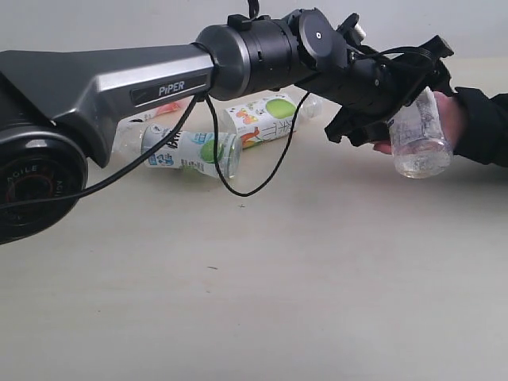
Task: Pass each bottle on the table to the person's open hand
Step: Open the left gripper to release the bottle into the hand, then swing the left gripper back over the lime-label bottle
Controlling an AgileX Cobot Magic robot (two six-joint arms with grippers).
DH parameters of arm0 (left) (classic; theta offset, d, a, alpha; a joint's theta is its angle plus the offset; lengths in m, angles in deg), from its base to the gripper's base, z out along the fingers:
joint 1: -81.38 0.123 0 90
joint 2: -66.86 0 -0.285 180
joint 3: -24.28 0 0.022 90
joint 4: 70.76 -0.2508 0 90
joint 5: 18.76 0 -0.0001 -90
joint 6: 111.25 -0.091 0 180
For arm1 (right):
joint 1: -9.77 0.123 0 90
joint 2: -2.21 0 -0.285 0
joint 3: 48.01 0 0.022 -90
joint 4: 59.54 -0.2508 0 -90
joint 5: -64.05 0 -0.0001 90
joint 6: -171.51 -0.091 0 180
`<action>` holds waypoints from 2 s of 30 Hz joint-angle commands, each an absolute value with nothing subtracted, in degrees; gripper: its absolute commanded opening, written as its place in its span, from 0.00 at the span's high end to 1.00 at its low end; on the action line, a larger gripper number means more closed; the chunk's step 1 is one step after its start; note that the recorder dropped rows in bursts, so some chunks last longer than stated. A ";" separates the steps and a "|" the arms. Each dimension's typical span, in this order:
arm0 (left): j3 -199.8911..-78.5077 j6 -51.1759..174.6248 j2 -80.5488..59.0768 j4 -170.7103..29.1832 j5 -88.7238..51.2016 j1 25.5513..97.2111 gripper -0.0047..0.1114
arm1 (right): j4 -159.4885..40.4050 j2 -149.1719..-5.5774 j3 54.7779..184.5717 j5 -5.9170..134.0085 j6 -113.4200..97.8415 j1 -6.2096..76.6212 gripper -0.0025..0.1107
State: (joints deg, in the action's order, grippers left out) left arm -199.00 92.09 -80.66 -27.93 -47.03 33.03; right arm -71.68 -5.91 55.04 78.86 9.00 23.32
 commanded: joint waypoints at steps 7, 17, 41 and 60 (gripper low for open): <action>-199.50 91.69 -78.79 -27.06 -49.09 34.06 0.22 | -71.63 -5.58 54.78 78.12 9.33 23.12 0.98; -199.50 91.48 -70.77 -37.33 -61.61 35.71 0.23 | -71.63 -5.58 54.78 78.12 9.33 23.12 0.98; -175.95 78.11 -44.25 -64.94 -84.78 31.08 0.95 | -71.63 -5.58 54.78 78.12 9.33 23.12 0.98; -145.88 73.87 -16.23 -75.13 -77.54 41.90 0.95 | -71.63 -5.58 54.78 78.12 9.33 23.12 0.98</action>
State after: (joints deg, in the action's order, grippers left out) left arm -148.45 75.11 -18.70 -74.72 -78.64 39.43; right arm -71.68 -5.91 55.04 78.86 9.00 23.32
